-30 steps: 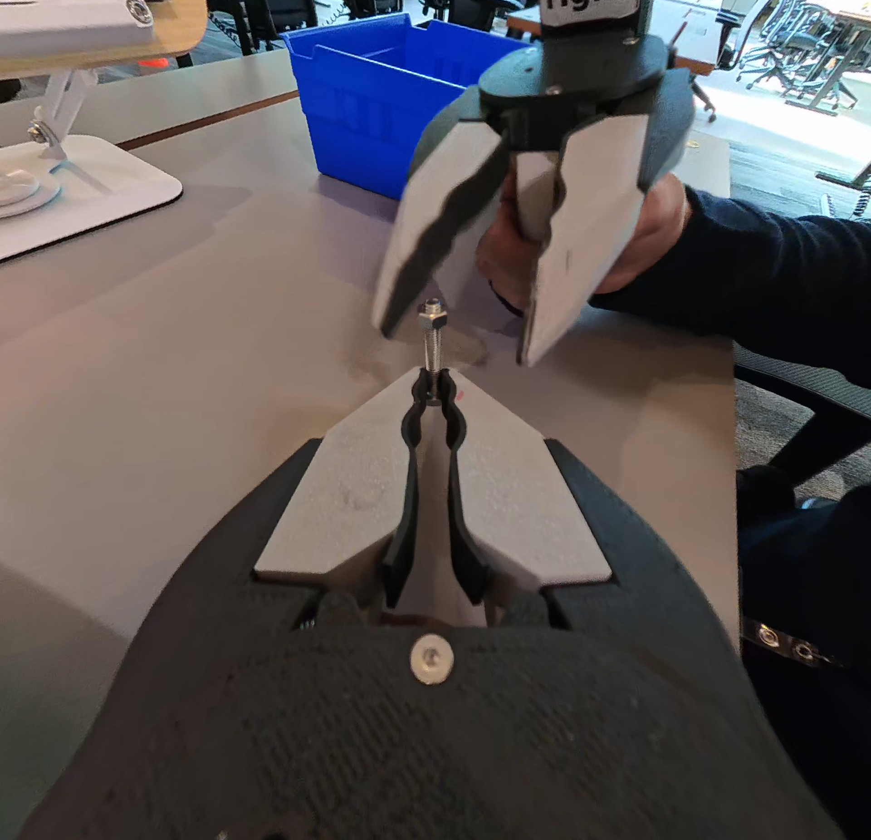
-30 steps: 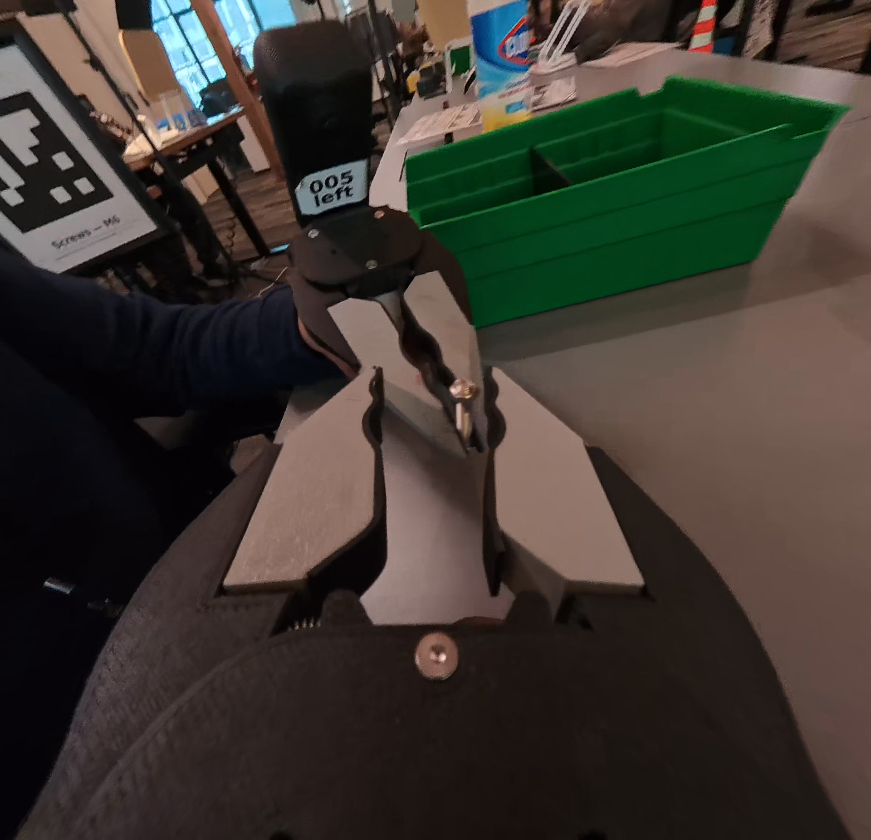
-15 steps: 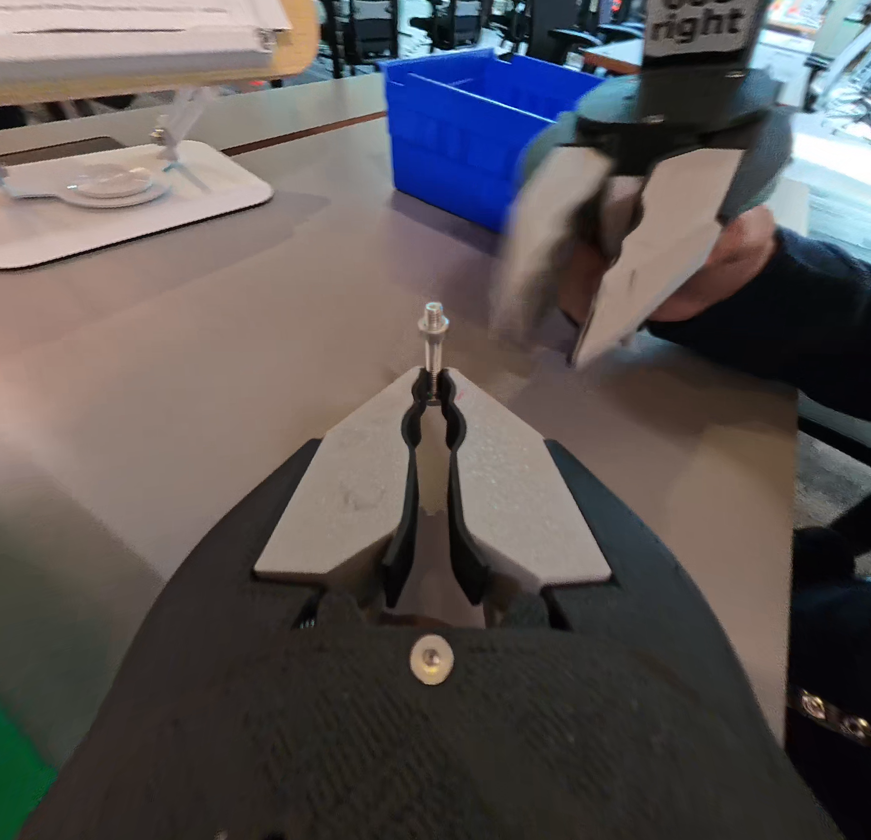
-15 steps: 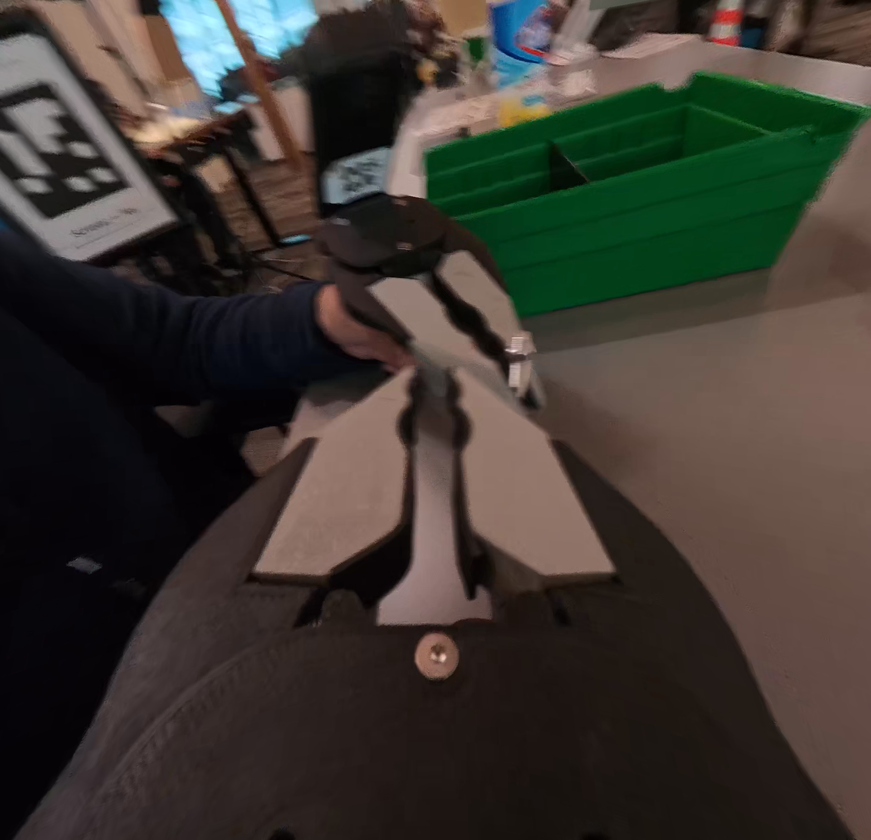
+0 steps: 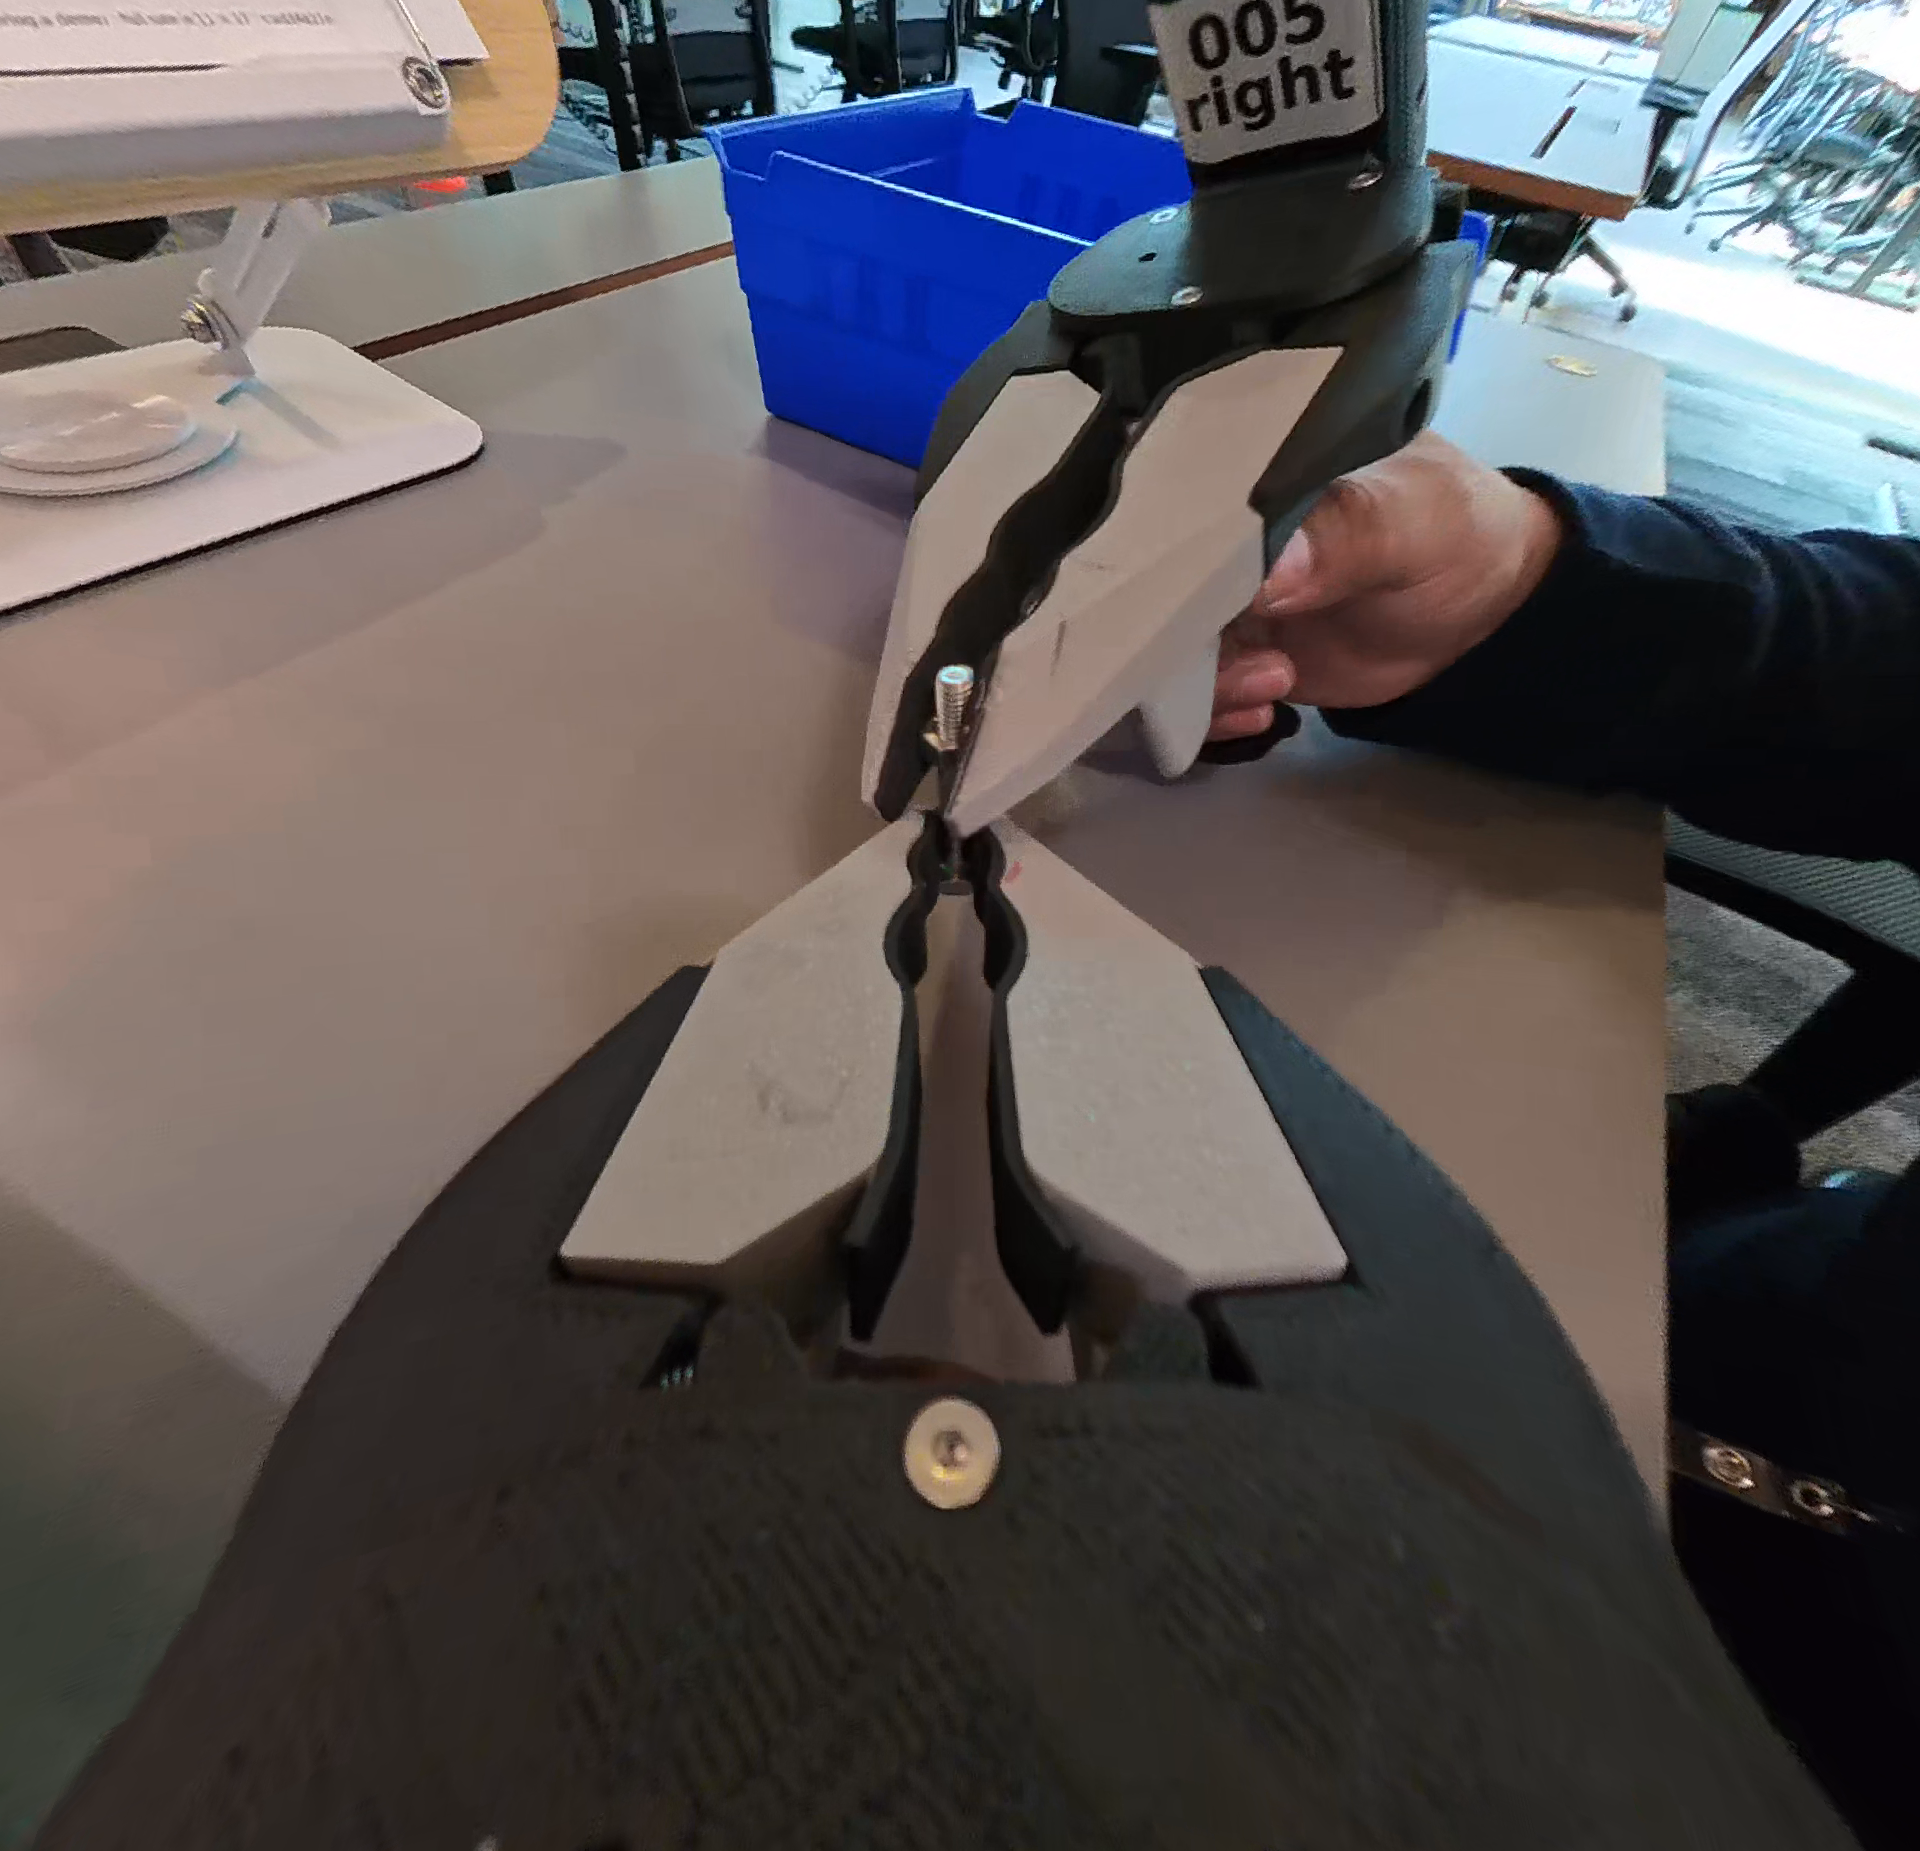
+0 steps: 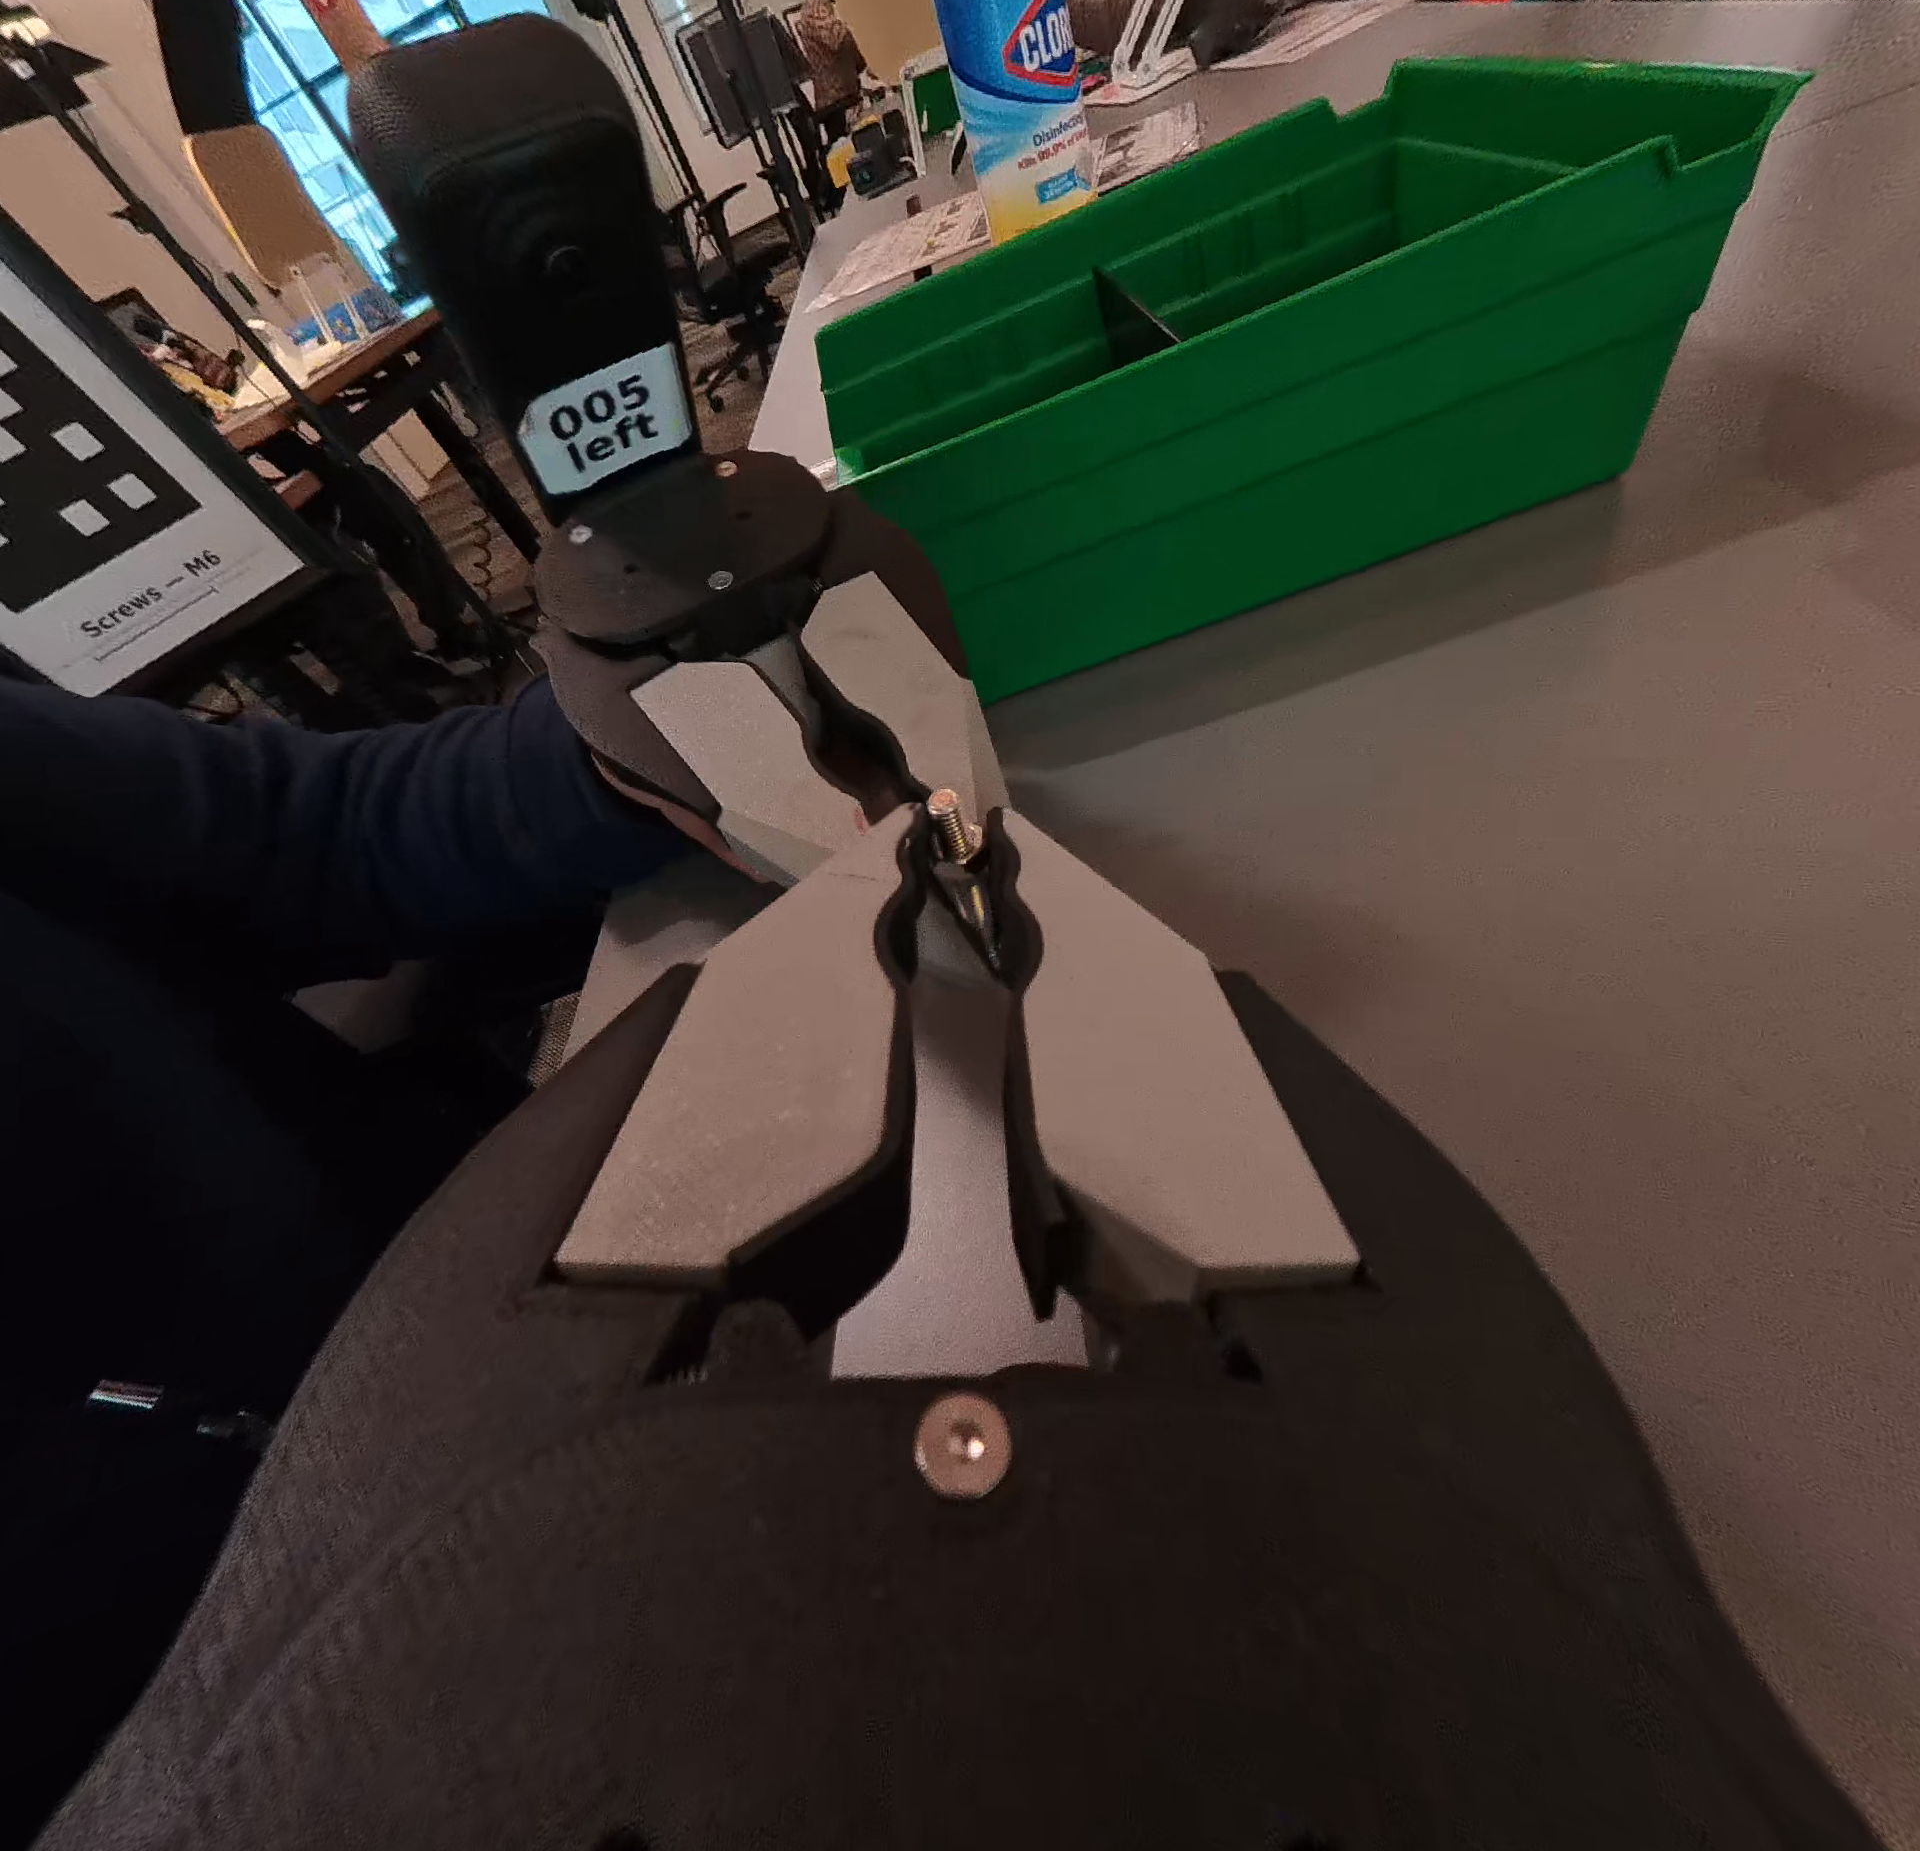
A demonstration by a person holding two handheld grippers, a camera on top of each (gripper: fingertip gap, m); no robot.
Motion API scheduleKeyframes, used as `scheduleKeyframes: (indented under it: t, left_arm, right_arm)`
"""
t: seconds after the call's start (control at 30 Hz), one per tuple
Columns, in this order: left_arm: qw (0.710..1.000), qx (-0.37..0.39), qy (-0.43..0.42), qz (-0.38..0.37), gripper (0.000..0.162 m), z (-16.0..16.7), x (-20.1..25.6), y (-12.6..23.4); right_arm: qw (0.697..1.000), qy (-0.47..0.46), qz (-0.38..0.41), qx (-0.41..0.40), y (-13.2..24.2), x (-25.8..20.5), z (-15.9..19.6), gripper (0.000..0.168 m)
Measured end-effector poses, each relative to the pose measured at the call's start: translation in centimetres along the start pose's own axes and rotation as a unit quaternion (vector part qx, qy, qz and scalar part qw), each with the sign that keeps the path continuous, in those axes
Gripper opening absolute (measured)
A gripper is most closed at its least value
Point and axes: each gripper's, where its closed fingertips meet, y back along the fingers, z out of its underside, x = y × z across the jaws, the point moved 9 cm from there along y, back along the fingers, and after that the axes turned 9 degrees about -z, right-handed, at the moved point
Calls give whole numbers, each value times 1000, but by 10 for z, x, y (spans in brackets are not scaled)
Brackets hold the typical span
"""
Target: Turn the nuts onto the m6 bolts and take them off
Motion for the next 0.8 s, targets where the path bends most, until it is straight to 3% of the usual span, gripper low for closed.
scheduleKeyframes:
  t: [0.03, 0.1, 0.17, 0.3, 0.37, 0.5, 0.63, 0.73, 0.8]
  left_arm:
    - [1000, 0, 9, 8, 3, 0, 0, 0]
    - [1000, 4, 22, 9, 4, 0, -1, -1]
    - [999, 30, 20, 13, 19, -3, 2, 1]
    - [997, 71, 13, 42, 20, -9, 9, 6]
    - [996, 76, 6, 49, 43, -11, 13, 7]
    - [998, 55, -25, 33, 53, -7, 18, 3]
    - [998, 29, -54, 0, 51, -2, 17, -2]
    - [998, 16, -52, -8, 50, -1, 16, -4]
    - [999, 11, -50, -9, 49, 0, 15, -4]
  right_arm:
    - [1000, -3, 3, -2, 1, 0, 0, 7]
    - [999, 8, 35, -3, 6, -3, -1, 7]
    - [996, 35, 76, -8, 11, -12, -5, 6]
    - [983, 106, 149, -31, 14, -40, -8, 7]
    - [974, 106, 196, -31, 20, -44, -6, 7]
    - [967, 94, 236, 6, 50, -66, -10, 7]
    - [915, 146, 373, 44, 132, -111, -38, 7]
    - [883, 82, 461, 33, 207, -105, -39, 7]
    - [854, 2, 519, -24, 255, -74, -20, 7]
